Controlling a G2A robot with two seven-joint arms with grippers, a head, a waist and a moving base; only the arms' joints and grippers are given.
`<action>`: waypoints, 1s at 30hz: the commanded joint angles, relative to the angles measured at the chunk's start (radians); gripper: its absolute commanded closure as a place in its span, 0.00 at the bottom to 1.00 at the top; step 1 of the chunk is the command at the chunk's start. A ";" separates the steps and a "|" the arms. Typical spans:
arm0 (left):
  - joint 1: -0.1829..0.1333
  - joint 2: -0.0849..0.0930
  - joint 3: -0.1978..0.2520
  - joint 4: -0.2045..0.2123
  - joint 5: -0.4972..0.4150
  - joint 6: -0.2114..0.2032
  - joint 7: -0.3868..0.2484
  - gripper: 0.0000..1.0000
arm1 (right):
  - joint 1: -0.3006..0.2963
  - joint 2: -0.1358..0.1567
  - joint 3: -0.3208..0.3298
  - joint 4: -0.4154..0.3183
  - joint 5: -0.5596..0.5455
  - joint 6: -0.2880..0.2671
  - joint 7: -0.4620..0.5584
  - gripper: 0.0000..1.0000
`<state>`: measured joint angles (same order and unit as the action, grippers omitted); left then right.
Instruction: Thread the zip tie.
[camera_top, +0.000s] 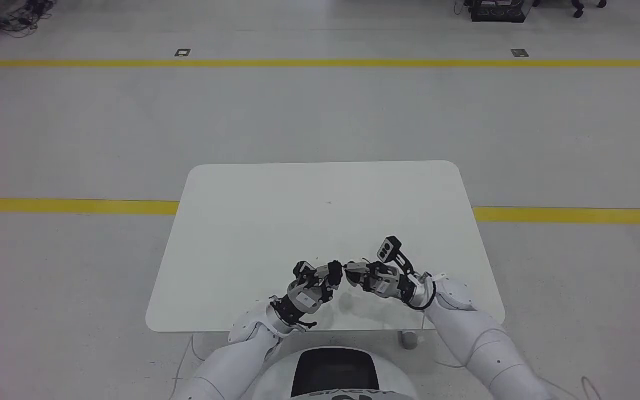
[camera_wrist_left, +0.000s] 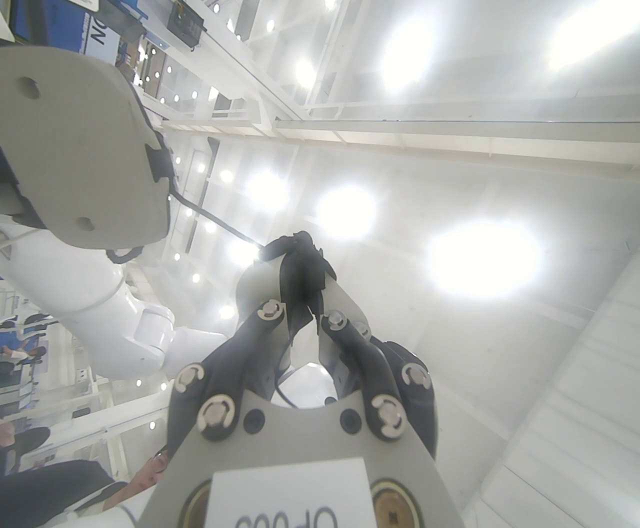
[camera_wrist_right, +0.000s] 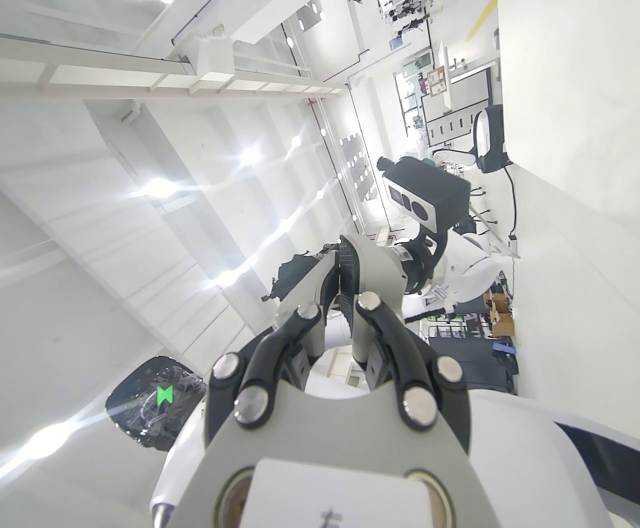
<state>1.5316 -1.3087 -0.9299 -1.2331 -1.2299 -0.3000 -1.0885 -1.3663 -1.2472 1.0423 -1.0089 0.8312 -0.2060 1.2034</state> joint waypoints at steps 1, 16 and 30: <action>0.000 0.000 0.000 0.000 0.000 0.000 0.000 1.00 | 0.000 0.000 0.000 0.001 0.000 0.000 0.000 1.00; 0.000 0.000 0.000 0.000 0.000 0.000 0.000 1.00 | 0.003 -0.002 -0.003 0.004 -0.015 0.004 -0.007 1.00; 0.000 0.000 0.000 0.000 0.000 0.000 0.000 1.00 | 0.009 -0.004 -0.010 0.017 -0.030 0.014 -0.013 1.00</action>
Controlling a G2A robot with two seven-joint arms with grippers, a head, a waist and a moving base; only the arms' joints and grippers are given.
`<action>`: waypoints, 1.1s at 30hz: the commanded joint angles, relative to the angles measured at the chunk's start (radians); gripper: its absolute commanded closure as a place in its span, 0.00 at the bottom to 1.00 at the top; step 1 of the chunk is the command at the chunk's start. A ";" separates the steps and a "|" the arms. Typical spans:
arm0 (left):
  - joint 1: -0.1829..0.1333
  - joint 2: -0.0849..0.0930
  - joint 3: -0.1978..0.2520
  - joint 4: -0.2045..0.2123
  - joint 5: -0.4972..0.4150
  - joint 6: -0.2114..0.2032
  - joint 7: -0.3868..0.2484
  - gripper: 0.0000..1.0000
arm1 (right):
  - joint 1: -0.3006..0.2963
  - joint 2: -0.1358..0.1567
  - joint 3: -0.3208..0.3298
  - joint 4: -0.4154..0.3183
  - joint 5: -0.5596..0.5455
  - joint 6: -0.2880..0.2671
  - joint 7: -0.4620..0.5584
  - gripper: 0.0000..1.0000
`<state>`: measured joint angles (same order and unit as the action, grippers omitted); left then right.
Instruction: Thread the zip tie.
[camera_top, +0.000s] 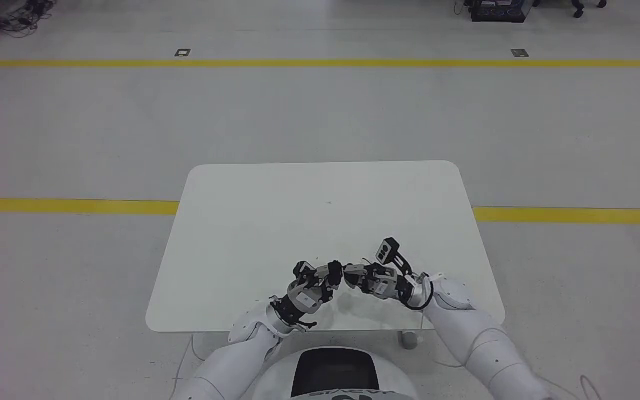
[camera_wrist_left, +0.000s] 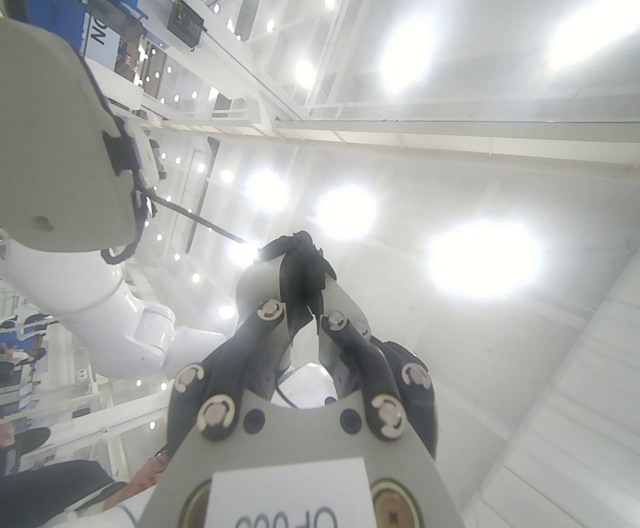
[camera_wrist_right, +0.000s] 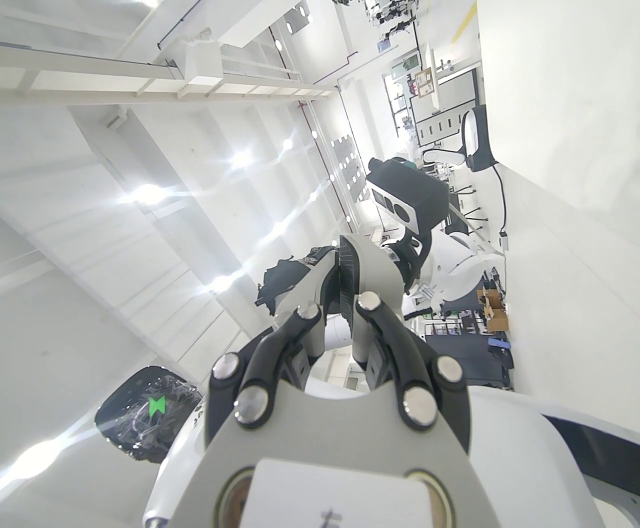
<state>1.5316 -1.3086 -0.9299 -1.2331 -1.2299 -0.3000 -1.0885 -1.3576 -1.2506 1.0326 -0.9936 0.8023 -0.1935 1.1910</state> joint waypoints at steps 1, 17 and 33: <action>0.000 0.000 0.000 0.000 0.000 0.000 0.000 1.00 | 0.001 0.000 -0.001 0.003 -0.004 0.002 -0.001 1.00; 0.000 0.000 0.000 0.000 0.000 0.000 0.000 1.00 | 0.017 -0.005 -0.016 0.035 -0.028 0.019 -0.021 1.00; 0.000 0.000 0.000 0.000 0.000 0.000 0.000 1.00 | 0.020 -0.006 0.006 0.051 0.017 0.001 -0.037 0.00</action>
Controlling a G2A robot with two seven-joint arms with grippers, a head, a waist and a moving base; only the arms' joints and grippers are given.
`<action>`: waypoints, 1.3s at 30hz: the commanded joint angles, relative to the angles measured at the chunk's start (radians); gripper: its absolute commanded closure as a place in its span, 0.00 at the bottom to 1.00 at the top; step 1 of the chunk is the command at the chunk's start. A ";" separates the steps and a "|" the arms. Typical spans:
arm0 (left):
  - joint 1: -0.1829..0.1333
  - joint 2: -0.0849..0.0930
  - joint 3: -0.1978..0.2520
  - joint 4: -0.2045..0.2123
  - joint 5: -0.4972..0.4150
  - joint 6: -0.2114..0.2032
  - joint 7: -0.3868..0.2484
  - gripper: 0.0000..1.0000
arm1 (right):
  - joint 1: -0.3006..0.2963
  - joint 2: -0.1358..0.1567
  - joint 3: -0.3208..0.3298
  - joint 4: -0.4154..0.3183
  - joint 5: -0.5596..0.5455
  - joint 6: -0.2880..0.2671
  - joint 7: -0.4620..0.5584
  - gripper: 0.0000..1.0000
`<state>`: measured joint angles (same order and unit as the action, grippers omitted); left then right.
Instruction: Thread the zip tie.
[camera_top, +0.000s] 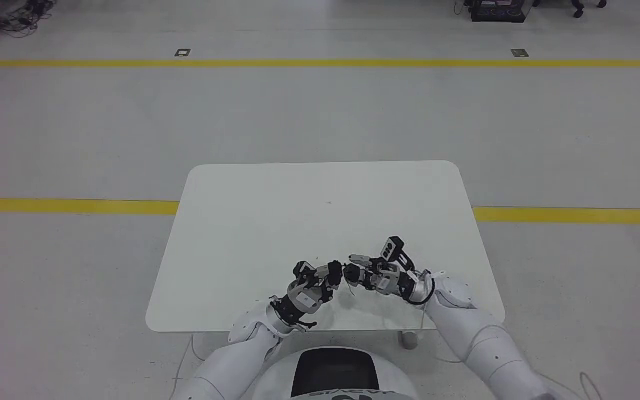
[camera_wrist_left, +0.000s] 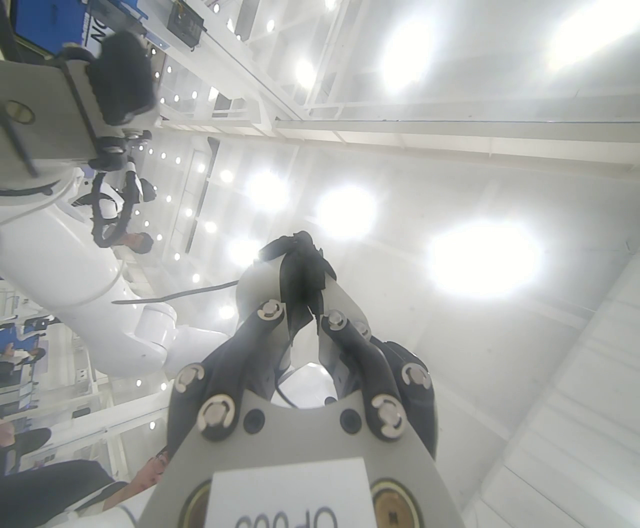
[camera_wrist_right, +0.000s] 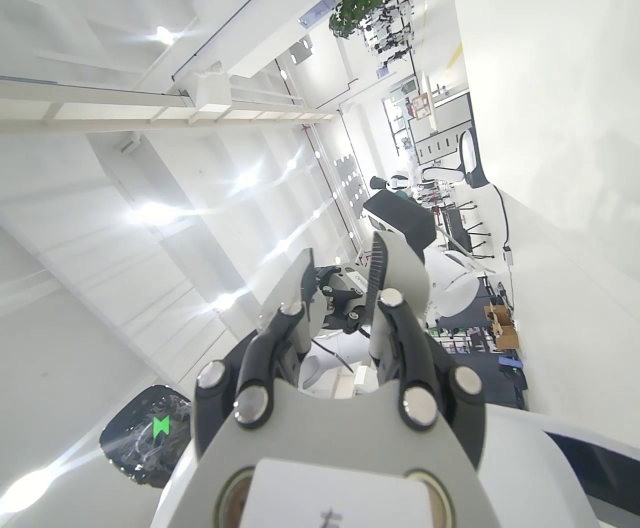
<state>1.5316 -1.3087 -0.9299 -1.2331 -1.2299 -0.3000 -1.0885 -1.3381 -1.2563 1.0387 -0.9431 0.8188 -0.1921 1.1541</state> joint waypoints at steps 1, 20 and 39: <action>0.000 0.000 0.000 0.000 0.000 0.000 0.000 1.00 | 0.000 0.000 0.000 0.000 0.000 0.000 0.000 0.00; 0.098 0.024 -0.094 -0.165 -0.071 0.056 0.107 1.00 | -0.243 0.055 0.291 -0.392 -0.233 -0.148 -0.251 0.00; 0.122 0.033 -0.122 -0.200 -0.084 0.090 0.104 1.00 | -0.265 0.054 0.305 -0.421 -0.230 -0.148 -0.245 0.00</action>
